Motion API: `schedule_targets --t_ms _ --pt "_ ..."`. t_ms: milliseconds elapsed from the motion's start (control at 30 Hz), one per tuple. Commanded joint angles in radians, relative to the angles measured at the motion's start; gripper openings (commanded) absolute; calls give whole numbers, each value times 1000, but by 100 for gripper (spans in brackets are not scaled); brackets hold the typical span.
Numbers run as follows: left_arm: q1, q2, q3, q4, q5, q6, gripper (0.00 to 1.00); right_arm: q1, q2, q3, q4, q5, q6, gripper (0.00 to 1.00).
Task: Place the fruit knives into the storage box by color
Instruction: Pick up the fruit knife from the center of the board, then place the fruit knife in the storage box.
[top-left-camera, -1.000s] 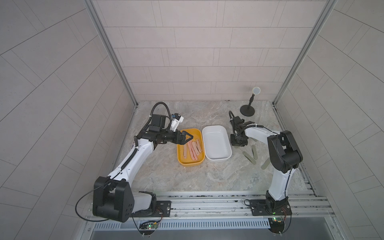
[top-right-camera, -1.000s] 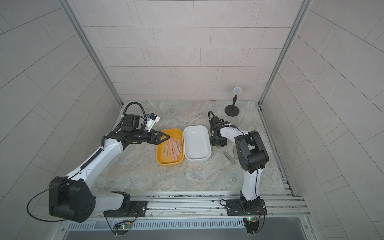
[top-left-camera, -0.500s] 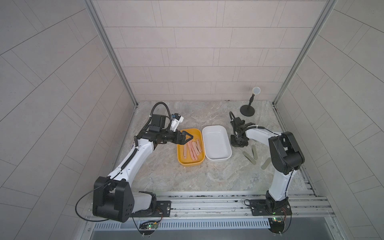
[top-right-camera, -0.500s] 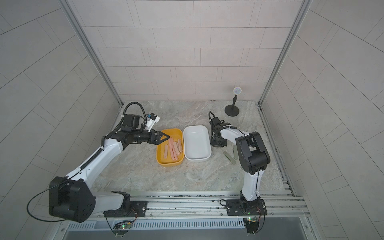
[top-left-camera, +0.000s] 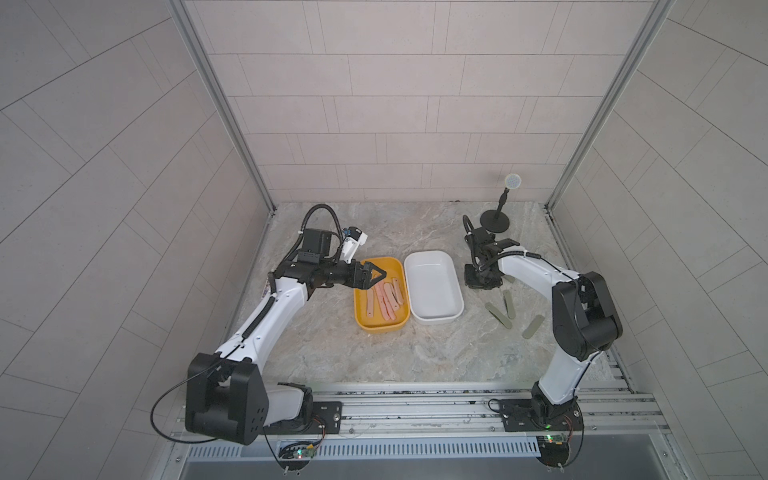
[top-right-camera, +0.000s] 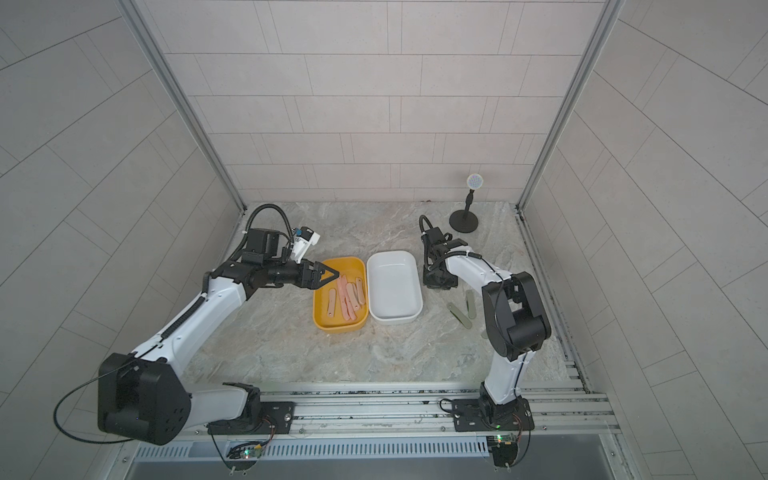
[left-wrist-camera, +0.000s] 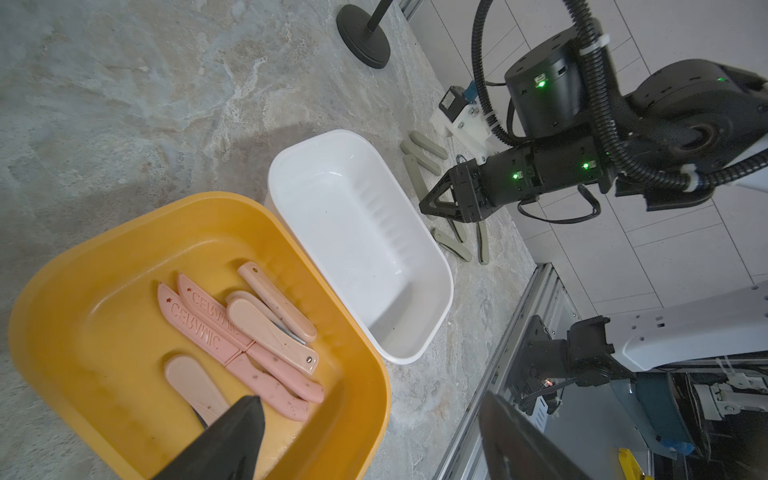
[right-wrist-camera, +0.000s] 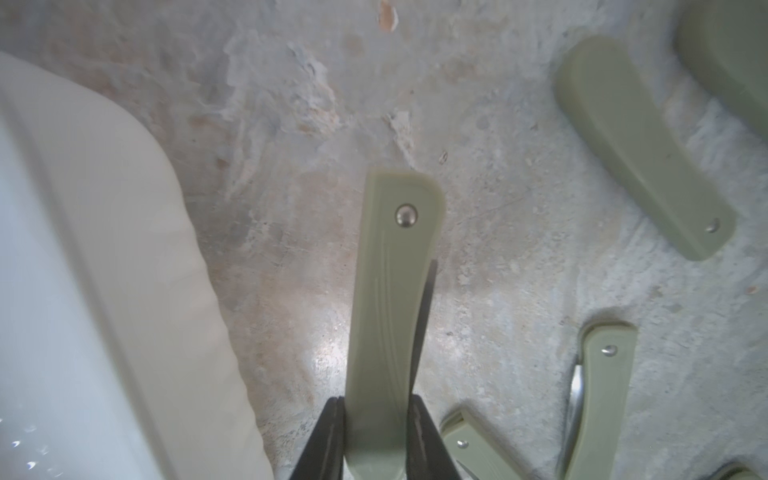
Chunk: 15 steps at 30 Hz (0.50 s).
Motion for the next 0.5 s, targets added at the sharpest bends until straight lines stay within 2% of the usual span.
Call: schedule_targets --t_ms 0,467 --pt "7 -14 3 -1 -7 12 87 27 -53 48 -73 17 -12 22" --pt "75 -39 19 -18 -5 9 87 188 -56 196 -132 -8 5 22"
